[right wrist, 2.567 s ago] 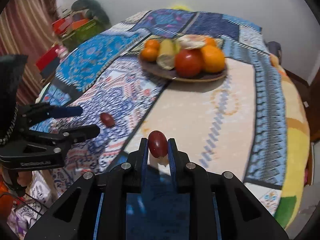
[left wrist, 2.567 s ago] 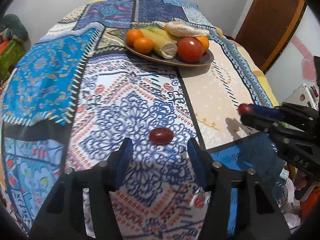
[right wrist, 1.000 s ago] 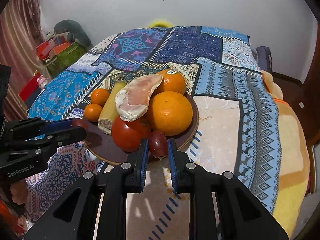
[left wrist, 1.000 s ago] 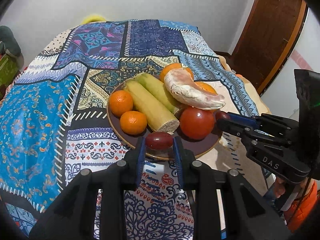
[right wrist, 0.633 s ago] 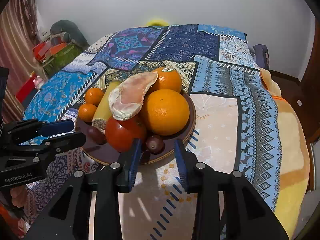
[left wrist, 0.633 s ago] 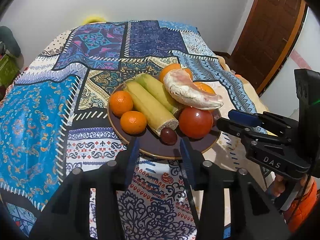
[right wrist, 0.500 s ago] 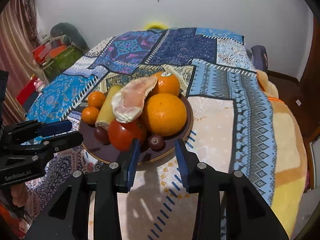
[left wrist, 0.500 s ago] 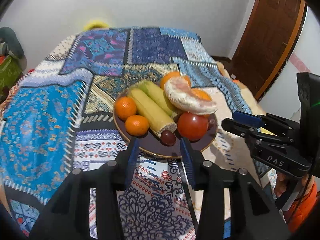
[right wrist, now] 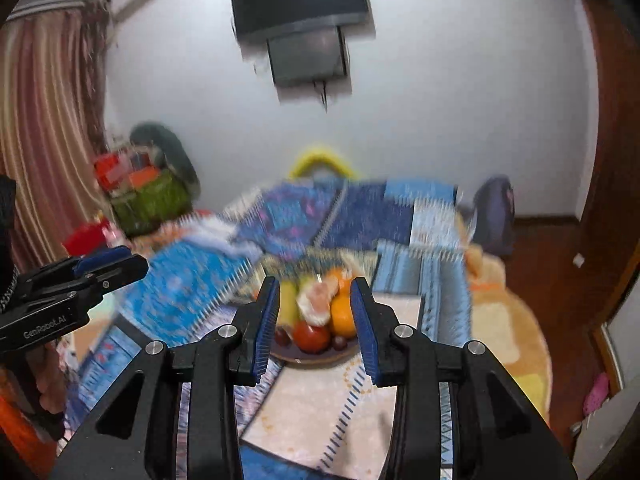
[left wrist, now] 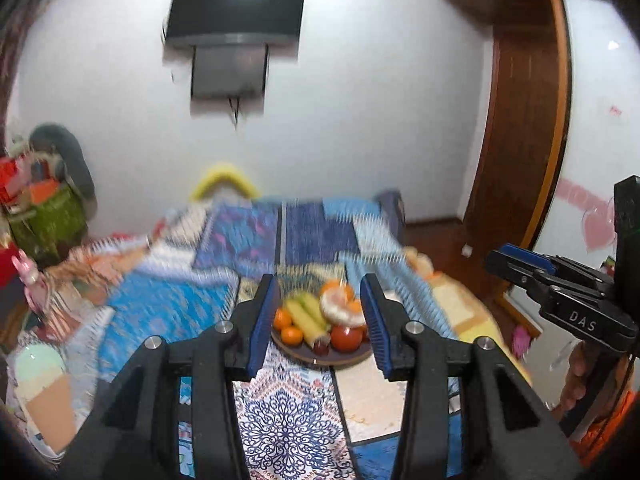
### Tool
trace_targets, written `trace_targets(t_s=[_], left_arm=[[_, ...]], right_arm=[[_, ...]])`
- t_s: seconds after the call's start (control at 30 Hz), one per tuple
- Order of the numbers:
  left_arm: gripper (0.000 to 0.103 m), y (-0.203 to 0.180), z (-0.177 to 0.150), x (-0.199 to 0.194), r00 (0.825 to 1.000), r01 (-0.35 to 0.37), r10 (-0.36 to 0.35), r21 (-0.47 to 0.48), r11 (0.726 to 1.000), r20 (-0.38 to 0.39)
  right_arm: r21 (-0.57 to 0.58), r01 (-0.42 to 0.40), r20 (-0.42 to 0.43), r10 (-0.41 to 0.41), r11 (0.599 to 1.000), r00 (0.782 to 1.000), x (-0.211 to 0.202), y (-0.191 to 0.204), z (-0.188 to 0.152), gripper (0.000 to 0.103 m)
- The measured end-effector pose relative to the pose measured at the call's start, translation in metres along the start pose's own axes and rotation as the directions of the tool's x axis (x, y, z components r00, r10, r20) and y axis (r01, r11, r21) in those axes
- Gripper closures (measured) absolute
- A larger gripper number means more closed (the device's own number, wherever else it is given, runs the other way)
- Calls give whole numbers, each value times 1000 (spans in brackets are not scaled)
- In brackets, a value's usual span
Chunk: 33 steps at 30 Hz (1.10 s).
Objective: Organize fruits
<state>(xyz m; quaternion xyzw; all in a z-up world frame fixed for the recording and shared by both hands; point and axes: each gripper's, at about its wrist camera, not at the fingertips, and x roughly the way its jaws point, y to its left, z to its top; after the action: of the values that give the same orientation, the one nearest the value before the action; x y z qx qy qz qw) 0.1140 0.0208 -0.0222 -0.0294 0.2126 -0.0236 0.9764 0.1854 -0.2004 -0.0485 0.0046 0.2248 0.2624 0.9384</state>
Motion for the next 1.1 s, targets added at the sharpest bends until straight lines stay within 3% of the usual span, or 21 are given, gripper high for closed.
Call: trace_targets(t_s=[0.1, 0.27, 0.5, 0.67, 1.1], left_arm=[[60, -11, 7, -43, 995, -15, 13, 22, 1000, 94], [38, -27, 8, -97, 977, -19, 5, 63, 998, 215], [8, -36, 3, -129, 959, -47, 29, 56, 997, 284], [2, -37, -2, -137, 955, -54, 39, 44, 998, 293], [0, -35, -7, -140, 955, -55, 46, 25, 998, 292]], right_arm=[[-7, -4, 98, 4, 1000, 995, -43, 15, 9, 64], [-33, 3, 235, 5, 999, 972, -100, 40, 13, 47], [-38, 28, 312, -14, 999, 950, -122, 60, 5, 18], [-22, 49, 325, -39, 999, 945, -118, 62, -1, 0], [-17, 62, 317, -53, 998, 947, -132, 61, -13, 0]])
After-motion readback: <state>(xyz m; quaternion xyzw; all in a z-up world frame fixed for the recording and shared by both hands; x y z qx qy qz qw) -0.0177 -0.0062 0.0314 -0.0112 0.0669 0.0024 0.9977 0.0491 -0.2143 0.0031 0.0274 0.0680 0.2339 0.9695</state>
